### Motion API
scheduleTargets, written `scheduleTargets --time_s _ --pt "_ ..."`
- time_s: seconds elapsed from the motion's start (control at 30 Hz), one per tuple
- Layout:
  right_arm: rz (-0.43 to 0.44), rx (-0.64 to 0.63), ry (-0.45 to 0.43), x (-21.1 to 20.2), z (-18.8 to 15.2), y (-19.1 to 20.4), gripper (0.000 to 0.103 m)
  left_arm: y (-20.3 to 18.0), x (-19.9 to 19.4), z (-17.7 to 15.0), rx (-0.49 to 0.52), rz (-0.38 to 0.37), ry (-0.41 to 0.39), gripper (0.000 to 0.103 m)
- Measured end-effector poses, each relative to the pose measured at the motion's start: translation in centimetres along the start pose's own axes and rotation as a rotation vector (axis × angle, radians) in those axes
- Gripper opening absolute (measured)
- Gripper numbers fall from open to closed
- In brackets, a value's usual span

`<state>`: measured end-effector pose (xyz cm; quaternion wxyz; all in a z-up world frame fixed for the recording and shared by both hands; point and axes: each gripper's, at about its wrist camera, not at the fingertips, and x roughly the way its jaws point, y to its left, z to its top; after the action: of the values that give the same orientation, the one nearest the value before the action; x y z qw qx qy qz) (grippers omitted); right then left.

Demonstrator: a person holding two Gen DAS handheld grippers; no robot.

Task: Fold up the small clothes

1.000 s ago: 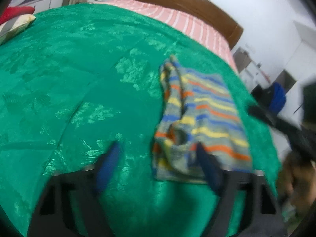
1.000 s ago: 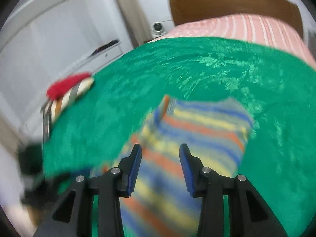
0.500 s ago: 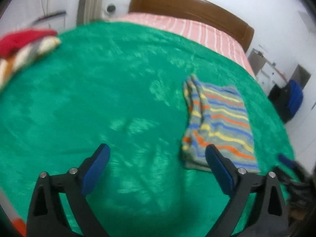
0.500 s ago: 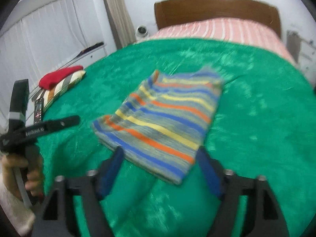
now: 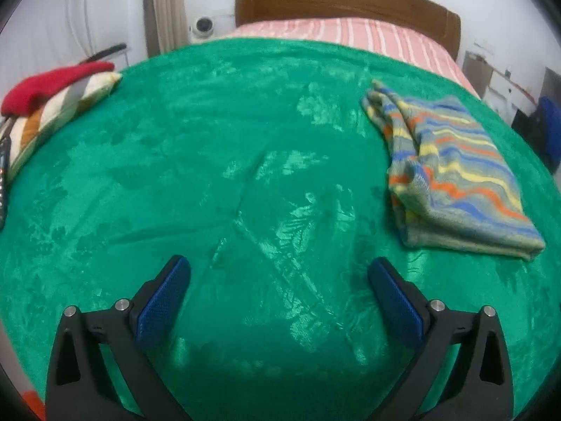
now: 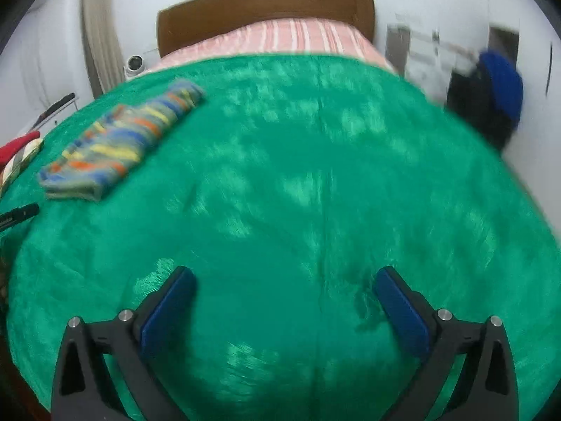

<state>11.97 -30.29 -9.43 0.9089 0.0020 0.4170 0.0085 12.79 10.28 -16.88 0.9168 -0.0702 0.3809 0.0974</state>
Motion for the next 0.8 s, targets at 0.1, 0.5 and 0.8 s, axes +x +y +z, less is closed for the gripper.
scheduleTargets --time_s 0.1,0.5,0.8 --pt "0.021 0.021 -0.030 0.30 -0.07 -0.60 0.103 0.11 0.12 -0.17 0.002 -0.002 0.002 0.103" --pt "0.022 0.017 -0.050 0.41 -0.73 -0.46 0.103 -0.39 -0.21 -0.53 0.012 0.011 -0.021 0.103" --pt "0.019 0.015 -0.049 0.42 -0.75 -0.46 0.103 -0.48 -0.31 -0.59 0.015 0.015 -0.022 0.103"
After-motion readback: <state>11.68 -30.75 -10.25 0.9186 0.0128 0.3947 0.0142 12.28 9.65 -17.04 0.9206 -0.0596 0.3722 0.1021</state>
